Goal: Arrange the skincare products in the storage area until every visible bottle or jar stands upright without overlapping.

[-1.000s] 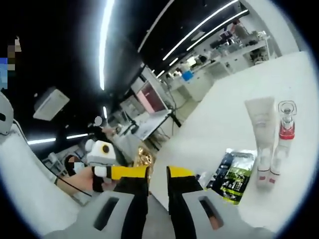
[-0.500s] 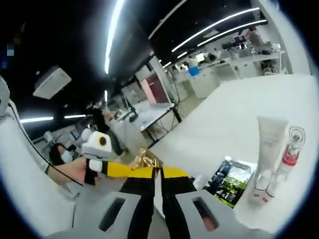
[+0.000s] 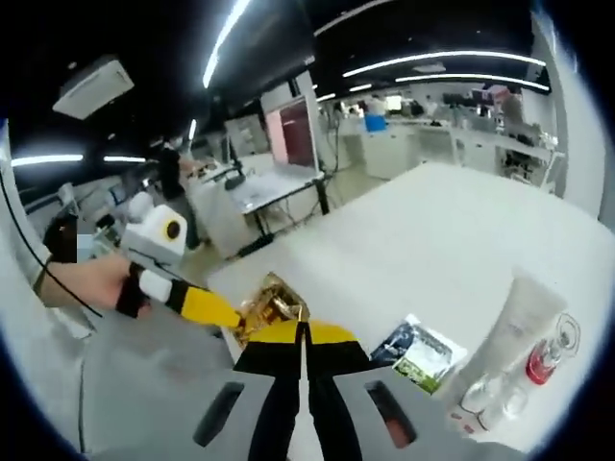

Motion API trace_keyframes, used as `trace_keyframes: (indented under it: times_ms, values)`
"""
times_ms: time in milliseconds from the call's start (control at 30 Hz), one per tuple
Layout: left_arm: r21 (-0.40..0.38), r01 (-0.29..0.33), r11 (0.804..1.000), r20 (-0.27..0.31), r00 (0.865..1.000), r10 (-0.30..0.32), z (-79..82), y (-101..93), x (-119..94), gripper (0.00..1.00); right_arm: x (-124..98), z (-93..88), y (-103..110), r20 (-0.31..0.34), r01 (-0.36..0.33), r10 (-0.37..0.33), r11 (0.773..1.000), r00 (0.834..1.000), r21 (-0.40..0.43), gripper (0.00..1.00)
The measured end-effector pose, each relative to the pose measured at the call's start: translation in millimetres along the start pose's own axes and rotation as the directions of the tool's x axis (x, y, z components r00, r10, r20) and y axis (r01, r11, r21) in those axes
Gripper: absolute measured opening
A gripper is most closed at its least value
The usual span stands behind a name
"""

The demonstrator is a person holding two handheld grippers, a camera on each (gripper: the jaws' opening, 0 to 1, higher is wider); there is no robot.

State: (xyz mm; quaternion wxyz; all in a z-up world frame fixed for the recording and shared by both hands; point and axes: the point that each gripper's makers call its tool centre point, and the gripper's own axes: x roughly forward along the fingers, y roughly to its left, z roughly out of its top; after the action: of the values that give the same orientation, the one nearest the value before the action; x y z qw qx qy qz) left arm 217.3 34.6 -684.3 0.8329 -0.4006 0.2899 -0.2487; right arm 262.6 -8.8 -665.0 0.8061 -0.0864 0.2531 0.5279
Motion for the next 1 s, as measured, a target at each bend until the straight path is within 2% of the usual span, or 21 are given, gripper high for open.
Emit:
trace_keyframes:
  times_ms: [133,233,433,633,733,1000]
  values:
    - [-0.015,-0.054,0.998,-0.018,0.998,0.054,3.4,19.8,9,0.02,21,-6.3,-6,-0.035,0.025,-0.026,0.999,0.999,-0.036,0.01]
    - [-0.014,-0.089,0.996,-0.028,0.996,0.088,8.0,34.7,18,0.02,37,-15.0,-21,-0.074,0.056,-0.061,0.996,0.995,-0.074,0.01]
    - [-0.033,-0.166,0.986,-0.063,0.984,0.164,15.6,66.3,39,0.02,69,-29.2,-47,-0.125,0.086,-0.097,0.992,0.987,-0.093,0.01]
    - [-0.022,-0.217,0.976,-0.086,0.973,0.214,28.5,87.3,59,0.02,90,-36.5,-73,-0.165,0.11,-0.12,0.992,0.979,-0.069,0.01]
    - [-0.019,-0.246,0.969,-0.099,0.965,0.243,33.6,99.6,70,0.02,100,-43.9,-86,-0.214,0.141,-0.153,0.988,0.965,-0.069,0.01]
    - [-0.007,-0.299,0.954,-0.145,0.944,0.295,34.6,126.0,90,0.02,125,-61.4,-109,-0.271,0.168,-0.176,0.984,0.946,-0.051,0.01]
